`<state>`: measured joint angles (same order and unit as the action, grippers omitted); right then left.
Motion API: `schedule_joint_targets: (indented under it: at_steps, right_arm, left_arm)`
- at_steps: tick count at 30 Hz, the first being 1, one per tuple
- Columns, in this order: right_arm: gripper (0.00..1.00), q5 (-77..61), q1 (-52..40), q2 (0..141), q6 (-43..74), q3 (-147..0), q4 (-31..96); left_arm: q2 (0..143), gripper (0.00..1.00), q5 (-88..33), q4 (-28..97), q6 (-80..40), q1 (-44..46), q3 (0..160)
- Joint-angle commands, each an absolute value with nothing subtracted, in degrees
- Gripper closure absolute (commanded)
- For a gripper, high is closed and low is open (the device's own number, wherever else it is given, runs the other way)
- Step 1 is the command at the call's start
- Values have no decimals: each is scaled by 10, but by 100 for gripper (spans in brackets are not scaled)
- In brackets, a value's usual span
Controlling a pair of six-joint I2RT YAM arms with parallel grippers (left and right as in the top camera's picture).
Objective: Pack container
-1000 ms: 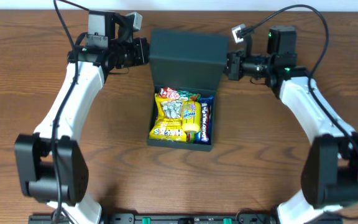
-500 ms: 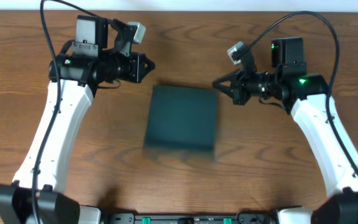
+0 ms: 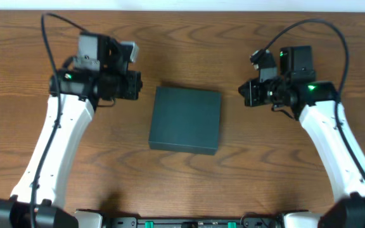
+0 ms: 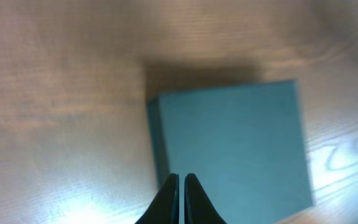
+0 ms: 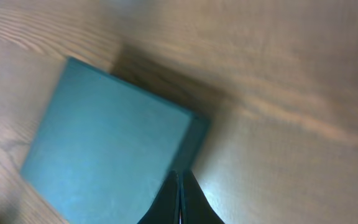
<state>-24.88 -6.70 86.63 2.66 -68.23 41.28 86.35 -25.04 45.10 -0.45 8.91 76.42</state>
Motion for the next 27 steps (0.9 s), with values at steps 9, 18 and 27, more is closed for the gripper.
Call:
schedule_joint_targets:
  at_steps: [9, 18, 27]
  right_arm:
    - [99, -276, -94, 999, 97, -611, 332]
    - [99, -313, -133, 1049, 107, -611, 257]
    - [99, -313, -140, 1049, 122, -611, 220]
  left_arm:
    - [865, 94, -240, 276, -168, 92, 493]
    - [865, 94, -298, 209, -189, 98, 428]
    - [865, 94, -311, 206, -189, 121, 429]
